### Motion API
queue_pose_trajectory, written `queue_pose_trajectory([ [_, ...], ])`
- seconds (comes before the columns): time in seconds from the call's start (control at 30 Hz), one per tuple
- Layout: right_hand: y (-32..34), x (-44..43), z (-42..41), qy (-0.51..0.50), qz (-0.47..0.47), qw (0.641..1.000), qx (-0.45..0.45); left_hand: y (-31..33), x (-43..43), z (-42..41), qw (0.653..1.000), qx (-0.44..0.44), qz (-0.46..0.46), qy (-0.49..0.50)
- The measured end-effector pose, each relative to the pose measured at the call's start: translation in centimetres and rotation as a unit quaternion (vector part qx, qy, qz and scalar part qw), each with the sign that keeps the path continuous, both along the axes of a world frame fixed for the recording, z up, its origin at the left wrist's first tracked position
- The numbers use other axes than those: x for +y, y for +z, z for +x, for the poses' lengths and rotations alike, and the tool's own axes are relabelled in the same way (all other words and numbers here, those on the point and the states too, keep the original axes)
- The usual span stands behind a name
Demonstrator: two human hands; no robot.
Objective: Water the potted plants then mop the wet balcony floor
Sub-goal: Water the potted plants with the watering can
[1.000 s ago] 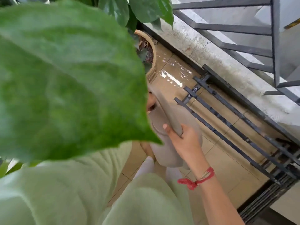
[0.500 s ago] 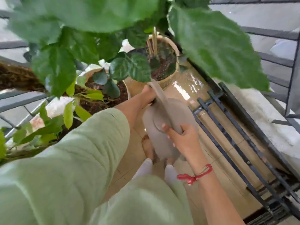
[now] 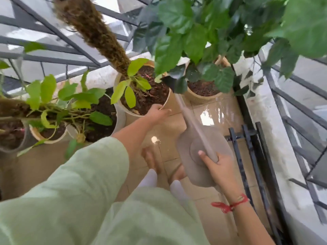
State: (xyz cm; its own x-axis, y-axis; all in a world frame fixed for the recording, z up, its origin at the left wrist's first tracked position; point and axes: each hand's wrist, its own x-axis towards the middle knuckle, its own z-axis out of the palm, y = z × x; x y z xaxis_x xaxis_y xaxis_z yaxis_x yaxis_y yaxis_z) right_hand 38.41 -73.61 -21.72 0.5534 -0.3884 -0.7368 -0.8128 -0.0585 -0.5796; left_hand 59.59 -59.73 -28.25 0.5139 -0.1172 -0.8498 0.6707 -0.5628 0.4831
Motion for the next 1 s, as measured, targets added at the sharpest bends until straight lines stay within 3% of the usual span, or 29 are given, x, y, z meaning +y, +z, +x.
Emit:
queue_pose_trajectory([
  [0.17,-0.3,0.9,-0.7,0.072,-0.005,0.997,0.025,-1.3,7.1,1.7,0.963,-0.001,0.003,0.269],
  [0.23,-0.9,1.6,-0.8,0.086,-0.007,0.996,0.030,-2.0,8.5,2.7,0.958,-0.011,0.010,0.285],
  [0.33,-1.8,2.9,-1.0,0.094,-0.007,0.995,0.043,-2.8,9.4,4.3,0.973,-0.028,0.000,0.230],
  [0.47,-2.5,5.0,-0.3,0.102,-0.008,0.993,0.066,-2.2,9.0,6.2,0.947,-0.056,-0.085,0.304],
  [0.63,-2.4,8.7,2.3,0.105,-0.022,0.990,0.091,-1.2,7.2,4.9,0.948,-0.131,-0.120,0.264],
  [0.83,-1.2,13.1,5.6,0.134,-0.032,0.986,0.098,1.9,7.3,4.4,0.952,-0.263,-0.096,0.124],
  [1.0,-0.7,16.4,8.5,0.107,-0.026,0.992,0.064,3.1,7.0,3.6,0.965,-0.235,-0.103,-0.051],
])
